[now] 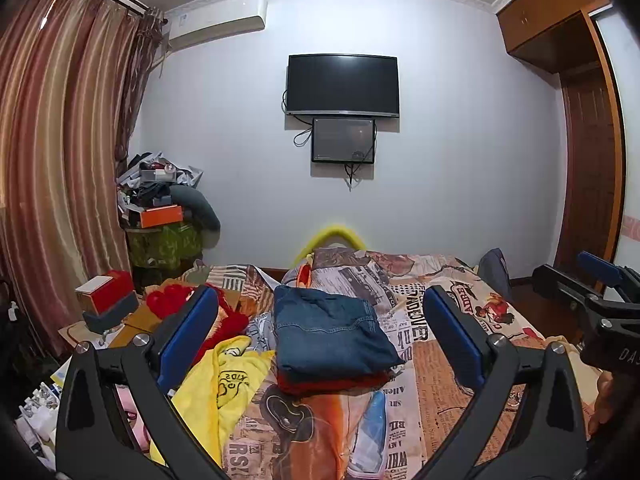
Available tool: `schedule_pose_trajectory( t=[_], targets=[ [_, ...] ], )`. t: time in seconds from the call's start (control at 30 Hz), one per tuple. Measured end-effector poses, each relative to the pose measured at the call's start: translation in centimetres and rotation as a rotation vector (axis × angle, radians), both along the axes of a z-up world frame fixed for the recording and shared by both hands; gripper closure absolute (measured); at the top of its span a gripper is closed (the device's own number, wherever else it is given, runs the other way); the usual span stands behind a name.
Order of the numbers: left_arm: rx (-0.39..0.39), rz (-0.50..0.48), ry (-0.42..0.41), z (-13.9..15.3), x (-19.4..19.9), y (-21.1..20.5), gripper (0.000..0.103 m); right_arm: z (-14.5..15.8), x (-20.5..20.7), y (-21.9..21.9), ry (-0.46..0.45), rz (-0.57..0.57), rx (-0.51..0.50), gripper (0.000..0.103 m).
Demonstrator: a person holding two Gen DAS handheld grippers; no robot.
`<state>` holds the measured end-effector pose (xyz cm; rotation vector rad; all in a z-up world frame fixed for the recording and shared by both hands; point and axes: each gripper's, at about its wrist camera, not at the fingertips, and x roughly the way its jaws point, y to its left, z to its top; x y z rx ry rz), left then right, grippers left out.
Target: Fold large clothes
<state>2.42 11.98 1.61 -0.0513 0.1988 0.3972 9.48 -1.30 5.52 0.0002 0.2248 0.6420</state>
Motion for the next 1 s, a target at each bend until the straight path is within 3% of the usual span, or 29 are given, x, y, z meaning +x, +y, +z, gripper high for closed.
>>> schedule_pose_trajectory(
  t=[1.0],
  targets=[
    [-0.025,-0.027,0.005,-0.41,0.60,-0.32,0.001,-0.10,0.29,-0.24,0.020,0.004,0.005,0.000]
  ],
)
